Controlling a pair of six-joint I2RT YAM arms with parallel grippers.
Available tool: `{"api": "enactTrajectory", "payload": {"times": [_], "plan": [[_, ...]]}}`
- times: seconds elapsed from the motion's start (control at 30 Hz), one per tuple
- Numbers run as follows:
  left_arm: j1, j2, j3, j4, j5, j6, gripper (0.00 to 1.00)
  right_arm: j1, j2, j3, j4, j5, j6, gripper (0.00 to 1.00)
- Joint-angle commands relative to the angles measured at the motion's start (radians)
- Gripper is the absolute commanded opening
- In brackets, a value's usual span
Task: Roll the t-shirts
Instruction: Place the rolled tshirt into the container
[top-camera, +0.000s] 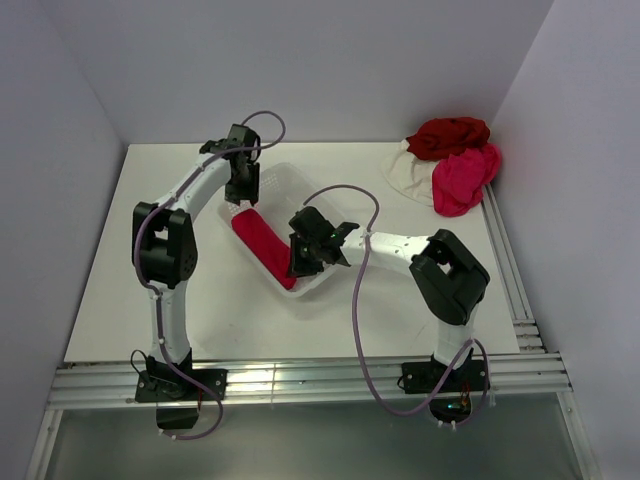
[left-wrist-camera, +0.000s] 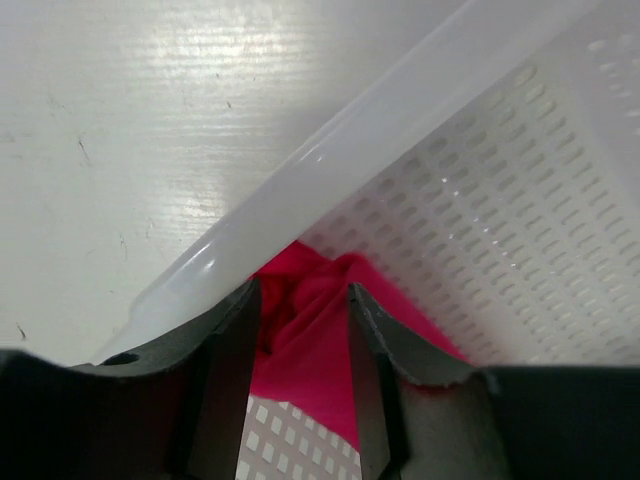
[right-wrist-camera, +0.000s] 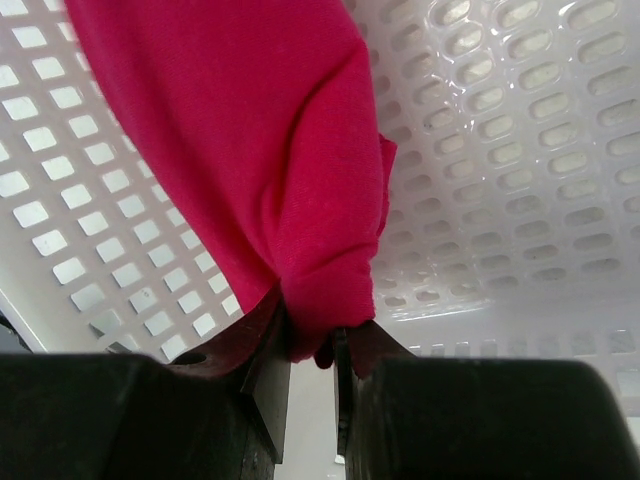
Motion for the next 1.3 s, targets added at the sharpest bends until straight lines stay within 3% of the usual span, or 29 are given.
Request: {"api": "enactTrajectory", "payload": {"times": [0.0,0.23,0.3,0.53,0.73,1.0,1.27], "plan": [[0.019,-0.001,0.131,0.078,-0.071,0.016,0.46,0.038,0.015,-0.024,-0.163,-0.072,-0.034,0.11],[0.016,0.016,0.227,0.009,-0.075,0.009,0.46,0.038,0.019,-0.024,-0.168,-0.071,-0.032,0.20],[0.015,0.004,0.222,0.010,-0.057,0.000,0.46,0.040,0.015,-0.031,-0.162,-0.071,-0.029,0.29],[0.002,-0.061,0.173,0.020,-0.028,-0.034,0.45,0.038,-0.019,-0.025,-0.160,-0.069,-0.026,0.41],[-0.007,-0.085,0.167,0.009,-0.026,-0.050,0.45,0.038,-0.053,0.039,-0.218,-0.042,-0.015,0.61],[-0.022,-0.090,0.188,-0.009,-0.014,-0.056,0.45,0.035,0.002,0.240,-0.471,0.083,-0.009,0.60],[-0.037,-0.098,0.162,-0.006,-0.002,-0.059,0.44,0.028,0.014,0.232,-0.501,0.063,-0.018,0.64]]}}
